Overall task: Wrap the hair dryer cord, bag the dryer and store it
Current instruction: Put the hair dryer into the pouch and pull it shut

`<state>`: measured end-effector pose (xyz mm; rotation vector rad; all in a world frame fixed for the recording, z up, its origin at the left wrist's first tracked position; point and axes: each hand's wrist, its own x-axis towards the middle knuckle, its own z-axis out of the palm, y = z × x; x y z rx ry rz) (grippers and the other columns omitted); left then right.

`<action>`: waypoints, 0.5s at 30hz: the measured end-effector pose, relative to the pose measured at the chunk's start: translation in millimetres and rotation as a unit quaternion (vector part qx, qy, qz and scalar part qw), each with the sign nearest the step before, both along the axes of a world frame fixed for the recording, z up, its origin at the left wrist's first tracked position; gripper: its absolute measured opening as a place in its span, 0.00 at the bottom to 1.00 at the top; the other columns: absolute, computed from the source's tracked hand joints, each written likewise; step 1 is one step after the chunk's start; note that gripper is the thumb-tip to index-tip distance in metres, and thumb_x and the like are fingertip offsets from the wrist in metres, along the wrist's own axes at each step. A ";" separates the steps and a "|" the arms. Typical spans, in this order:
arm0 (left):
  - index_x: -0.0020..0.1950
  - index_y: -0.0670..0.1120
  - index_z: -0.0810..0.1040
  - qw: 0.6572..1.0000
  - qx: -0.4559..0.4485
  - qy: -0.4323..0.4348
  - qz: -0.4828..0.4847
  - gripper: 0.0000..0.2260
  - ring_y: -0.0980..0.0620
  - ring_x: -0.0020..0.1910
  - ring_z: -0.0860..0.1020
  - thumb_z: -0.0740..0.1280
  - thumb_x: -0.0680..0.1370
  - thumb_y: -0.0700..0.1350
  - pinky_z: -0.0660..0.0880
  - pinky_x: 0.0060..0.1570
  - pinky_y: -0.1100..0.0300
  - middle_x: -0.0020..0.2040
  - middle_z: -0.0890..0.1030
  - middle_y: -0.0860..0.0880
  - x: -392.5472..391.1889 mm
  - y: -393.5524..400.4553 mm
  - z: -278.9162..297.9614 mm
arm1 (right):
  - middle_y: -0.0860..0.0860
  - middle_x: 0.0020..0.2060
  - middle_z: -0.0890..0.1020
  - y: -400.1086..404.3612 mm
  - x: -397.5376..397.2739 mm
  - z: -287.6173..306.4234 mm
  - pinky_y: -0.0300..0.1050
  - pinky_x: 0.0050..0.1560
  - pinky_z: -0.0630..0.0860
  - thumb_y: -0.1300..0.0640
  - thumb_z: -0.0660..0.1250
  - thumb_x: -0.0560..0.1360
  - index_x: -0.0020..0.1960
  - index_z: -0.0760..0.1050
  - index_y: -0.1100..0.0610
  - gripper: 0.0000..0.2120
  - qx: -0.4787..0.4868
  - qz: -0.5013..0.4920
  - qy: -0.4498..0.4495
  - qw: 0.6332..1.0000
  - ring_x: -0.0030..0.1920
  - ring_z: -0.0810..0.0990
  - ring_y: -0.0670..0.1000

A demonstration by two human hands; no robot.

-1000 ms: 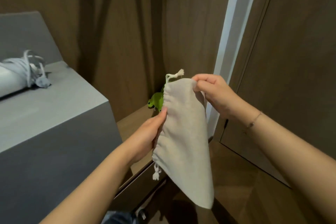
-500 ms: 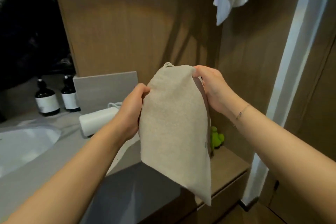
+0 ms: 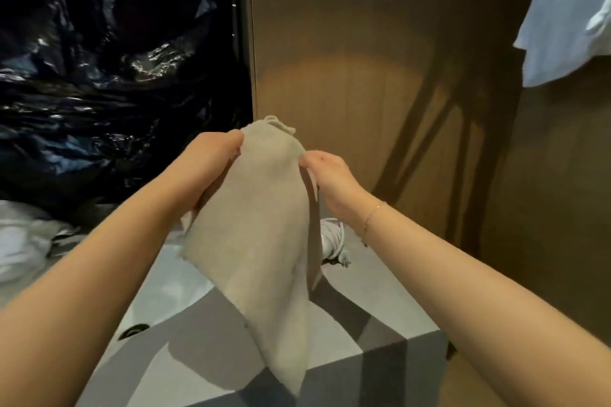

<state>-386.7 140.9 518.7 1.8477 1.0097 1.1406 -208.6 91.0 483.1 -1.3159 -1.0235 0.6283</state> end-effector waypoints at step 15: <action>0.30 0.43 0.75 0.979 0.028 0.197 -0.042 0.15 0.48 0.31 0.72 0.65 0.67 0.55 0.68 0.33 0.57 0.28 0.74 0.46 39.3 56.2 -137.8 | 0.54 0.54 0.77 -2.0 95.4 -129.3 0.47 0.51 0.78 0.31 0.63 0.71 0.66 0.68 0.58 0.36 -0.277 -0.132 -0.003 0.952 0.47 0.76 0.52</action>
